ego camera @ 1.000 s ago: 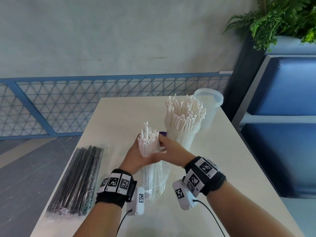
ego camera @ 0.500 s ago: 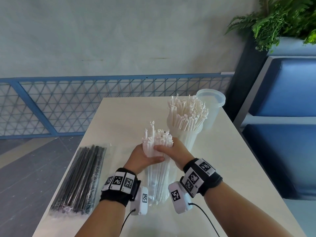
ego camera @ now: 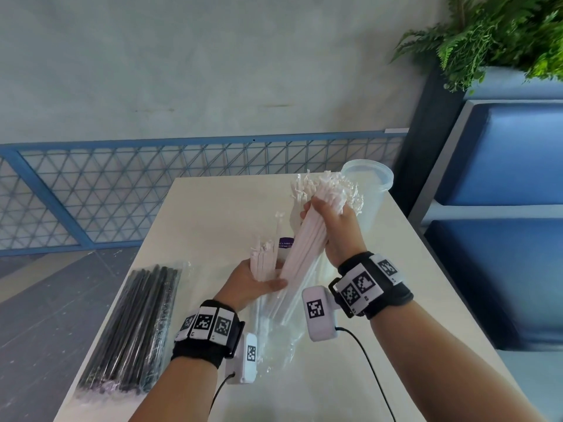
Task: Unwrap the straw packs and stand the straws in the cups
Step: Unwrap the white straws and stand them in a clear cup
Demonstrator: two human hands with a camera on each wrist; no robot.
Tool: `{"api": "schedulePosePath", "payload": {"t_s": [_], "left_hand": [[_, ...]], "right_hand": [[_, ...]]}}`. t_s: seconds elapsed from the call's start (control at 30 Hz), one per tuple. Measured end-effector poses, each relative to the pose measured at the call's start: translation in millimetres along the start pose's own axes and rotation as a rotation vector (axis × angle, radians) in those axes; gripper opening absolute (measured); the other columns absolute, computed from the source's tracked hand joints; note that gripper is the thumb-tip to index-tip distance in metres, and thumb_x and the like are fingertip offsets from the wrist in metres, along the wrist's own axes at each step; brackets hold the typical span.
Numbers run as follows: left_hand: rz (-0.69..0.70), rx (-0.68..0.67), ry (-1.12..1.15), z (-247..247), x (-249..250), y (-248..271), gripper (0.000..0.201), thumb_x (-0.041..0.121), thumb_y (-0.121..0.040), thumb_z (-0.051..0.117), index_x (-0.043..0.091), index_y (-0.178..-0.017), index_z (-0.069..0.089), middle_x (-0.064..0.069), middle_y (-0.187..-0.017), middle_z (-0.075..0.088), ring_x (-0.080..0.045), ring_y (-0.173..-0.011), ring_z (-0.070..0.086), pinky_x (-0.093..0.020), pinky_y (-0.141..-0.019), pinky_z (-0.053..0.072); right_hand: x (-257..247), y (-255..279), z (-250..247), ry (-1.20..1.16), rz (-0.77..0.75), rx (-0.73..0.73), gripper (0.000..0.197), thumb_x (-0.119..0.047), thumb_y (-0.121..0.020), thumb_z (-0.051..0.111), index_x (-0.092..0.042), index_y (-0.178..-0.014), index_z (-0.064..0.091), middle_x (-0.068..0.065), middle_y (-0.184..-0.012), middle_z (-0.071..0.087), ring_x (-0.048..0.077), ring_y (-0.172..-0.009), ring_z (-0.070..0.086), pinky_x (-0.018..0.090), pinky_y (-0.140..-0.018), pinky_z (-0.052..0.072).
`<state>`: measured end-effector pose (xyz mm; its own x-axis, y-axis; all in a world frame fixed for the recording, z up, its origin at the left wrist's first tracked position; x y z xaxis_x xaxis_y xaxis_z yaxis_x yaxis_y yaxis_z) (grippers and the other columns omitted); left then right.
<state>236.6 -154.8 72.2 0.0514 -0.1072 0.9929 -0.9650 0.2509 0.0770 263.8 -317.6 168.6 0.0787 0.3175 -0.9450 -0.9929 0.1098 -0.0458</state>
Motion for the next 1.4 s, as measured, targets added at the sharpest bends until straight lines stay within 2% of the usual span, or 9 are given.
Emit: {"api": "schedulePosePath", "payload": {"t_s": [0.1, 0.2, 0.33, 0.43, 0.63, 0.77, 0.87, 0.93, 1.4], "left_hand": [[0.016, -0.086, -0.14, 11.5, 3.0, -3.9, 0.059, 0.016, -0.062, 0.085, 0.026, -0.114, 0.059, 0.011, -0.104, 0.069, -0.002, -0.099, 0.065, -0.017, -0.084, 0.05], [0.012, -0.039, -0.15, 14.3, 3.4, -6.9, 0.064, 0.043, -0.044, 0.086, 0.031, -0.102, 0.062, 0.009, -0.1, 0.07, -0.011, -0.101, 0.066, -0.027, -0.09, 0.051], [0.021, 0.005, -0.171, 14.6, 7.2, -7.0, 0.044, 0.023, -0.059, 0.085, 0.029, -0.094, 0.061, 0.011, -0.091, 0.069, -0.007, -0.09, 0.067, -0.013, -0.074, 0.052], [0.029, 0.012, -0.146, 13.9, 8.3, -7.4, 0.041, 0.017, -0.063, 0.084, 0.029, -0.096, 0.062, 0.009, -0.092, 0.07, -0.001, -0.088, 0.067, -0.012, -0.071, 0.051], [0.027, 0.058, -0.025, 5.0, 6.3, -7.9, 0.04, 0.007, -0.068, 0.079, 0.012, -0.105, 0.065, -0.003, -0.097, 0.072, -0.011, -0.086, 0.07, -0.016, -0.069, 0.054], [0.018, 0.114, -0.01, -1.7, 3.2, -10.0, 0.029, 0.008, -0.076, 0.072, 0.008, -0.105, 0.066, 0.003, -0.092, 0.071, 0.005, -0.078, 0.068, -0.006, -0.067, 0.048], [0.007, 0.203, -0.013, -9.6, -2.4, -11.6, 0.015, 0.012, -0.079, 0.071, 0.016, -0.093, 0.068, 0.008, -0.084, 0.072, -0.006, -0.083, 0.068, -0.016, -0.076, 0.05], [0.023, 0.241, -0.052, -12.7, -3.1, -11.6, 0.012, 0.018, -0.08, 0.07, 0.024, -0.088, 0.064, 0.01, -0.084, 0.069, -0.004, -0.083, 0.064, -0.008, -0.068, 0.046], [0.067, 0.262, -0.081, -22.6, -16.7, -24.0, 0.039, 0.035, -0.08, 0.071, 0.005, -0.104, 0.067, -0.007, -0.099, 0.073, -0.013, -0.099, 0.067, -0.018, -0.086, 0.047]], "right_hand": [[-10.8, -2.5, 5.0, 0.017, -0.048, 0.014, 0.014, -0.008, -0.089, 0.055, -0.011, -0.076, 0.057, 0.004, -0.07, 0.062, 0.021, -0.069, 0.06, 0.04, -0.073, 0.053], [-10.8, -2.5, 8.1, 0.112, -0.108, 0.022, 0.008, -0.012, -0.087, 0.06, -0.014, -0.079, 0.061, 0.004, -0.072, 0.066, 0.024, -0.076, 0.063, 0.043, -0.08, 0.053], [13.4, -1.4, 6.4, 0.214, -0.017, -0.017, 0.022, -0.021, -0.08, 0.07, -0.011, -0.095, 0.059, 0.002, -0.08, 0.067, 0.017, -0.076, 0.067, 0.029, -0.072, 0.058], [40.3, 7.5, 7.2, 0.305, 0.08, -0.057, 0.032, -0.022, -0.078, 0.071, -0.007, -0.104, 0.06, 0.008, -0.088, 0.069, 0.023, -0.084, 0.068, 0.034, -0.076, 0.058], [16.5, 1.1, -4.9, 0.134, -0.009, 0.066, 0.007, -0.014, -0.086, 0.061, -0.012, -0.09, 0.056, 0.003, -0.07, 0.064, 0.015, -0.065, 0.064, 0.033, -0.067, 0.057], [-15.7, -11.8, -21.0, 0.108, -0.108, 0.172, 0.012, -0.017, -0.085, 0.064, -0.009, -0.086, 0.055, 0.003, -0.066, 0.059, 0.015, -0.059, 0.059, 0.031, -0.061, 0.054], [-34.0, -19.5, -33.2, 0.095, -0.154, 0.25, 0.016, -0.019, -0.085, 0.064, -0.007, -0.083, 0.054, 0.003, -0.065, 0.058, 0.017, -0.059, 0.058, 0.031, -0.058, 0.053], [-44.4, -23.5, -39.2, 0.072, -0.187, 0.298, 0.021, -0.019, -0.085, 0.065, -0.002, -0.091, 0.054, 0.003, -0.064, 0.058, 0.015, -0.056, 0.057, 0.029, -0.056, 0.051], [-118.4, -40.5, -40.5, 0.081, -0.438, 0.411, 0.018, -0.019, -0.081, 0.065, -0.014, -0.085, 0.048, -0.009, -0.049, 0.056, 0.02, -0.058, 0.055, 0.04, -0.064, 0.051]]}}
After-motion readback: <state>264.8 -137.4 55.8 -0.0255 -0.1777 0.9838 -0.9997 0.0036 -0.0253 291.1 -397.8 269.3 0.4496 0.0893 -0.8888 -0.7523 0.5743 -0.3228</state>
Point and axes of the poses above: each hand's wrist, its own y-axis away from the middle knuckle, its own z-axis out of the palm, x = y × z, the point moved 7 cm from there along -y, towards the middle knuckle
